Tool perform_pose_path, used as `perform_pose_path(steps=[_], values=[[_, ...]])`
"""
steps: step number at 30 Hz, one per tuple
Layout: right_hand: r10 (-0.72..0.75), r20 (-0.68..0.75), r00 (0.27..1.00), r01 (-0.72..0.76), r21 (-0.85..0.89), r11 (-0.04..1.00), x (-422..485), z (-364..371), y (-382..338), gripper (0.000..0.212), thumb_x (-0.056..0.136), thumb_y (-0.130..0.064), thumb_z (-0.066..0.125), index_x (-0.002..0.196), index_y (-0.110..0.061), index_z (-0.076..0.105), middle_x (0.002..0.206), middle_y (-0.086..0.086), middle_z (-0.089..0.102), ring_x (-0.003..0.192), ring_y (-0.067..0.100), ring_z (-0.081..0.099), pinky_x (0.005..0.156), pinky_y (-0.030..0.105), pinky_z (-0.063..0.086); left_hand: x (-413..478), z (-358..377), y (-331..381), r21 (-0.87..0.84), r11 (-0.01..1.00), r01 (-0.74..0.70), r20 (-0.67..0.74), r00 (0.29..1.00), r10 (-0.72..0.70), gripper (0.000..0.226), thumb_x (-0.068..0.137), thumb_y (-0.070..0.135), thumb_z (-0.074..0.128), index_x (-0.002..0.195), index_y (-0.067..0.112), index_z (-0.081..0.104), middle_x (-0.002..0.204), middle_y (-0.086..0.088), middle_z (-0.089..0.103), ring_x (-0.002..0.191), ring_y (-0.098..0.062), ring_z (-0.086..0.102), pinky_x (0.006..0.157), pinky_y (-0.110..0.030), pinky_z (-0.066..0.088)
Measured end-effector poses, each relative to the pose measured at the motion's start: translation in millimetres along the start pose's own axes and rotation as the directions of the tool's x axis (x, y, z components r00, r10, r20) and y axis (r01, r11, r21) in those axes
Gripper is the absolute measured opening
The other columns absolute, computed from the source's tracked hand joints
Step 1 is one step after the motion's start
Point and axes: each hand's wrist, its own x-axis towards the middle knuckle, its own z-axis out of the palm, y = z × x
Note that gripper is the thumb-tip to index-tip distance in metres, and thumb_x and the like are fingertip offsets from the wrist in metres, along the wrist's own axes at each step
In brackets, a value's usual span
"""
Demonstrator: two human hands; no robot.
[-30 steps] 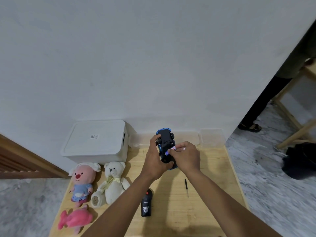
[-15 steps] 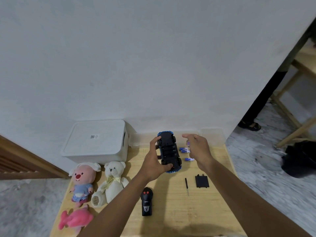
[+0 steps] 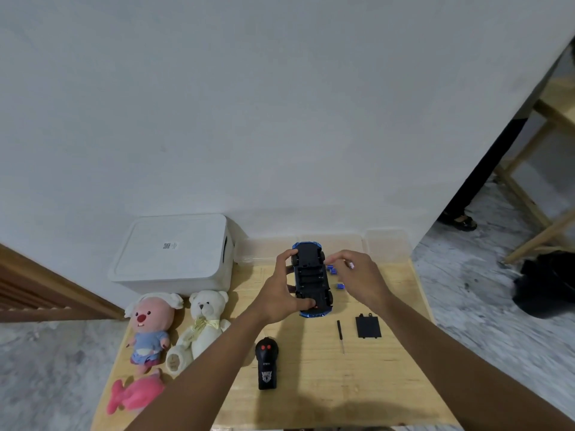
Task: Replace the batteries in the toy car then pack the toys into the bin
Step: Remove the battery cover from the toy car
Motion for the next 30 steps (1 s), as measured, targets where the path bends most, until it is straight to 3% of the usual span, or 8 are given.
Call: perform_pose_path(steps=[3,5,8,12,15,18,23,30], values=[[-0.084,0.011,0.996,0.085,-0.136,0.987,2.0,3.6,19.7,0.009,0.091,-0.038,0.071,0.099,-0.034,0.073,0.094,-0.016,0.071,0.078,0.008,0.065,0.067,0.021,0.046,3.3,-1.0,-5.9,-0.009,0.999,0.033,0.024,0.999,-0.033,0.103,0.074,0.004,0.086,0.146,0.043,0.023,0.139,0.0,0.053,0.105,-0.02,0.071,0.085,-0.031,0.061],[-0.099,0.053,0.994,0.108,-0.193,0.975,3.5,6.1,33.0,0.025,0.09,-0.038,0.072,0.114,-0.039,0.068,0.103,-0.013,0.07,0.085,0.011,0.064,0.07,0.022,0.045,5.1,-0.9,-11.4,-0.02,0.998,0.058,0.045,0.997,-0.057,0.102,0.075,0.002,0.085,0.146,0.042,0.024,0.14,-0.001,0.052,0.099,-0.019,0.074,0.085,-0.031,0.061],[-0.091,0.179,0.98,0.132,-0.23,0.964,4.2,11.6,49.2,0.054,0.089,-0.039,0.072,0.136,-0.053,0.049,0.122,-0.011,0.067,0.115,0.009,0.06,0.093,0.031,0.048,6.7,1.0,-19.1,-0.027,0.996,0.089,0.074,0.993,-0.086,0.101,0.075,0.002,0.085,0.145,0.043,0.025,0.139,0.001,0.054,0.11,-0.023,0.07,0.091,-0.036,0.061],[-0.044,0.347,0.937,0.121,-0.203,0.972,5.3,19.2,61.9,0.066,0.091,-0.033,0.072,0.145,-0.054,0.04,0.145,-0.013,0.053,0.133,0.009,0.049,0.108,0.031,0.043,9.5,4.8,-31.9,-0.037,0.989,0.146,0.123,0.982,-0.141,0.102,0.075,-0.002,0.084,0.145,0.042,0.026,0.136,0.0,0.057,0.113,-0.026,0.069,0.093,-0.042,0.06],[-0.005,0.375,0.927,0.097,-0.228,0.969,9.5,23.8,68.8,0.069,0.09,-0.028,0.074,0.147,-0.049,0.041,0.148,-0.01,0.049,0.134,0.012,0.045,0.108,0.03,0.041,11.5,7.4,-44.4,-0.013,0.981,0.194,0.144,0.971,-0.191,0.105,0.073,0.0,0.086,0.147,0.042,0.024,0.133,-0.001,0.059,0.103,-0.025,0.073,0.093,-0.045,0.06],[0.023,0.383,0.924,0.07,-0.228,0.971,15.1,33.3,77.3,0.072,0.088,-0.022,0.076,0.147,-0.044,0.042,0.151,-0.008,0.047,0.136,0.014,0.044,0.109,0.03,0.04,14.2,11.6,-53.1,0.095,0.974,0.204,0.153,0.964,-0.216,0.107,0.075,0.002,0.086,0.149,0.039,0.017,0.13,-0.003,0.06,0.095,-0.018,0.072,0.081,-0.032,0.061],[0.054,0.378,0.924,0.052,-0.265,0.963,22.6,47.4,92.0,0.073,0.088,-0.016,0.075,0.148,-0.041,0.041,0.145,-0.004,0.051,0.125,0.016,0.051,0.103,0.029,0.044,19.6,17.6,-64.8,0.194,0.958,0.212,0.143,0.96,-0.241,0.112,0.073,0.003,0.085,0.152,0.036,0.014,0.131,-0.005,0.062,0.081,-0.019,0.072,0.074,-0.028,0.057],[0.078,0.377,0.923,0.042,-0.302,0.952,23.5,57.6,102.9,0.073,0.089,-0.014,0.074,0.148,-0.041,0.041,0.138,-0.003,0.056,0.122,0.015,0.052,0.104,0.034,0.046,19.9,23.2,-76.5,0.216,0.948,0.232,0.135,0.955,-0.264,0.111,0.073,-0.001,0.085,0.152,0.031,0.014,0.119,0.001,0.064,0.08,-0.013,0.069,0.071,-0.02,0.051]])
